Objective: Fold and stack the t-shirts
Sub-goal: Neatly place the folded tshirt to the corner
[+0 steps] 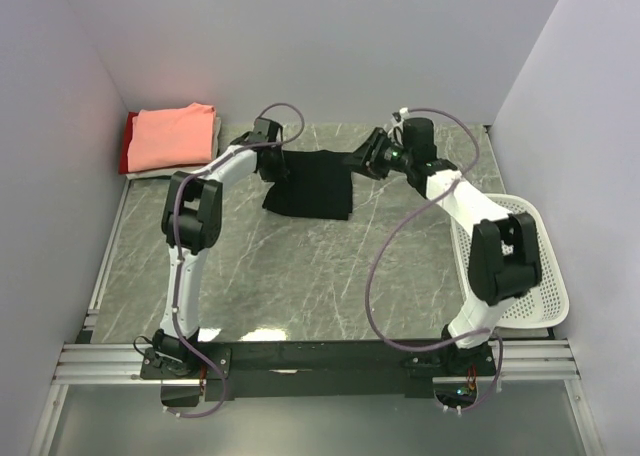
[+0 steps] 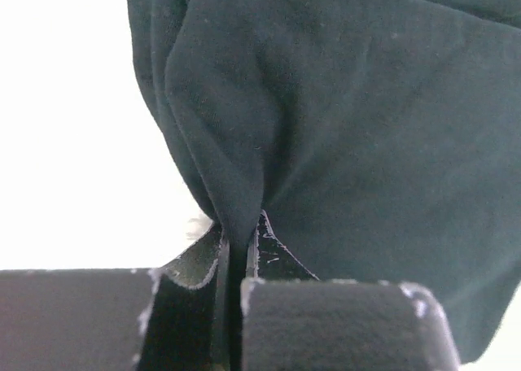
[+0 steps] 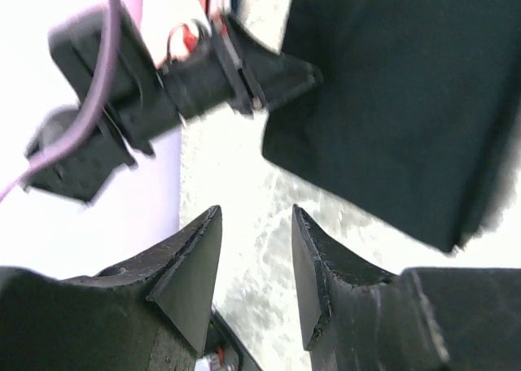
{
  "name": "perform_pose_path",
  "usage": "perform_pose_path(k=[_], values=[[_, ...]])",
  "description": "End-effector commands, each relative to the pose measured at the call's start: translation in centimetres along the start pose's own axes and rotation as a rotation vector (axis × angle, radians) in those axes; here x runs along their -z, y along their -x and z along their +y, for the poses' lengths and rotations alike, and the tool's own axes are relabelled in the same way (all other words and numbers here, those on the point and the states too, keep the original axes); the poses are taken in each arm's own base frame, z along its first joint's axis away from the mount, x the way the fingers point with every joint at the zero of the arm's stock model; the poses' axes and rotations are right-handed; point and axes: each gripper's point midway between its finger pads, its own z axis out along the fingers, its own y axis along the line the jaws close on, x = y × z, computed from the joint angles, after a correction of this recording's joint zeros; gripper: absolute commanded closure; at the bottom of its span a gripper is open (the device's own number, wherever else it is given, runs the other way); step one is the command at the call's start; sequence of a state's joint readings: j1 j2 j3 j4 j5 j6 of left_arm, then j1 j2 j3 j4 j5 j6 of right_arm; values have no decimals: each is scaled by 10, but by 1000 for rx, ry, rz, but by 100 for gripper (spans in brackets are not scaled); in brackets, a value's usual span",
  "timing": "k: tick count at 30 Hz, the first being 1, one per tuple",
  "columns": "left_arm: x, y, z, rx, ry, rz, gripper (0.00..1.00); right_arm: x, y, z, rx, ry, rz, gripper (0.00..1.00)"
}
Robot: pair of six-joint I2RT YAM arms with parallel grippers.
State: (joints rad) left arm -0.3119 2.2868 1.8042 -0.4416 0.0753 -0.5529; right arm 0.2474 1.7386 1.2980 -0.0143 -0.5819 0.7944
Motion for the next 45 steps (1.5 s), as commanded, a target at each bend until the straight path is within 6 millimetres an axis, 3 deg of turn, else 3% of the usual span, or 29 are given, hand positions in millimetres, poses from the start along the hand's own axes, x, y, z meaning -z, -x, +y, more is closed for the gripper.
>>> perform_pose_path(k=[1, 2, 4, 5, 10, 13, 16, 20, 25, 34, 40, 45], values=[[16, 22, 48, -119, 283, -32, 100, 22, -12, 7, 58, -28, -20, 53], [27, 46, 42, -133, 293, -83, 100, 30, -12, 12, 75, -31, -41, 53], [45, 65, 54, -186, 385, -113, 100, 35, -28, 8, 86, -51, -24, 53], [58, 89, 52, -195, 407, -171, 100, 41, -31, 14, 101, -45, -34, 53], [119, 158, 67, -318, 576, -355, 100, 53, -65, 2, 136, -86, 1, 54], [153, 190, 74, -389, 678, -462, 100, 62, -78, 0, 153, -77, -4, 54], [171, 210, 81, -482, 752, -509, 100, 66, -87, -2, 157, -75, 6, 54], [193, 229, 96, -535, 875, -541, 100, 71, -88, -4, 174, -96, 3, 54], [225, 246, 95, -601, 900, -592, 100, 72, -85, -10, 200, -141, 9, 54], [296, 278, 68, -628, 880, -748, 100, 70, -88, -14, 194, -152, 23, 55], [323, 280, 59, -629, 818, -796, 100, 71, -86, -9, 196, -143, 21, 56], [334, 284, 66, -610, 809, -811, 100, 71, -84, -6, 197, -142, 17, 56]])
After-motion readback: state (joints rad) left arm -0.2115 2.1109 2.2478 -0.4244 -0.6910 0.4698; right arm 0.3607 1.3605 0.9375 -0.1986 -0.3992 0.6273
